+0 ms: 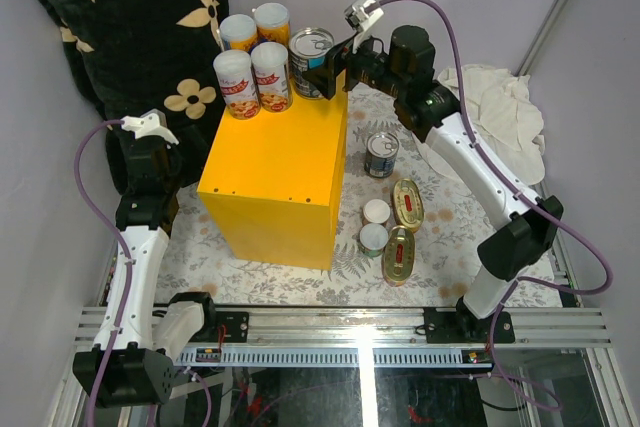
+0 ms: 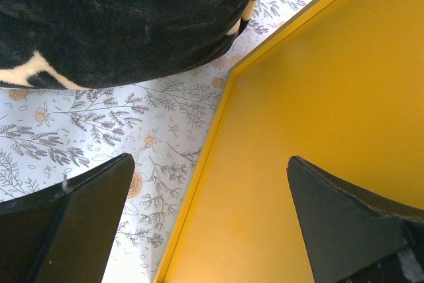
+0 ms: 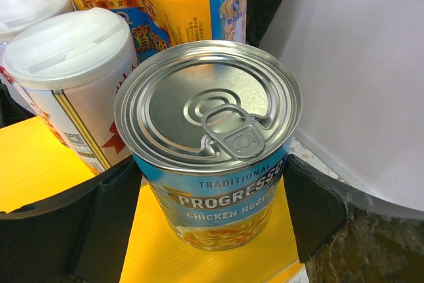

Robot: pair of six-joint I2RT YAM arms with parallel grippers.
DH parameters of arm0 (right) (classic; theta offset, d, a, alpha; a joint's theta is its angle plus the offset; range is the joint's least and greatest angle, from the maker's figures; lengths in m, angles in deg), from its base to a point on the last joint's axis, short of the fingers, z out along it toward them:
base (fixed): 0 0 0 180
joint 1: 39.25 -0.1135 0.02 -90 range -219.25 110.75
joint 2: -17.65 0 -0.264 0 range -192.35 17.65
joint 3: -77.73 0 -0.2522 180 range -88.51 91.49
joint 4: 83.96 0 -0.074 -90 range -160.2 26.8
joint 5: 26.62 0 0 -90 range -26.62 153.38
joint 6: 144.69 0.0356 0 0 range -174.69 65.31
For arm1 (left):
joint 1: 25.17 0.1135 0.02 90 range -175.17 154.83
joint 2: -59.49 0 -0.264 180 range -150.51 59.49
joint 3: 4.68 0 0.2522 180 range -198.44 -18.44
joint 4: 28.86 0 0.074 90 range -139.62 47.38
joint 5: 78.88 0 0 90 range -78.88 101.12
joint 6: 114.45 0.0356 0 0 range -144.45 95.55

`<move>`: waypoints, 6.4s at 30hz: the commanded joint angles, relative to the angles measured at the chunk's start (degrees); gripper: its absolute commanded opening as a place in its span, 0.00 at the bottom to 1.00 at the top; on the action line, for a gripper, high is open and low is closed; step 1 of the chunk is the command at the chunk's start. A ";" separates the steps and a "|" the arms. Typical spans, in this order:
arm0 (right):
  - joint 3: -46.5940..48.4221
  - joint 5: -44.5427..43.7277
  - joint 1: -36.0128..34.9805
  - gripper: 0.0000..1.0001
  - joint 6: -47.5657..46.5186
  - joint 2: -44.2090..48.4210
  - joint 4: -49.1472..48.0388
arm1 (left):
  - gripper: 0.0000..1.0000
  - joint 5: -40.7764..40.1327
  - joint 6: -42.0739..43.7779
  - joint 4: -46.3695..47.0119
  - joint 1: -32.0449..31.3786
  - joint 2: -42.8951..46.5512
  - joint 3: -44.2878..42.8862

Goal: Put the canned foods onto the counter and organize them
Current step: Place the canned food on the counter, then pick up the canned food from the center of the board.

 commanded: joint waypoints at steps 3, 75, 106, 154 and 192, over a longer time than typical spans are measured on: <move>-0.67 0.17 0.50 0.74 -0.13 4.70 -2.76 | 1.00 2.41 0.97 1.26 -0.41 -0.14 0.17; 31.78 15.22 3.71 0.88 6.34 -13.34 -12.13 | 1.00 1.95 1.35 1.18 -0.40 -0.02 0.43; -71.38 -33.06 11.58 1.00 16.64 20.25 -39.59 | 1.00 4.02 0.14 1.88 -1.35 1.52 0.89; -45.57 -36.34 10.02 0.71 7.96 -5.36 -29.67 | 1.00 4.64 0.97 1.75 -1.46 -0.76 0.78; -34.09 -19.47 10.04 0.28 5.64 38.93 -4.51 | 1.00 4.72 0.81 1.79 -1.89 0.71 0.65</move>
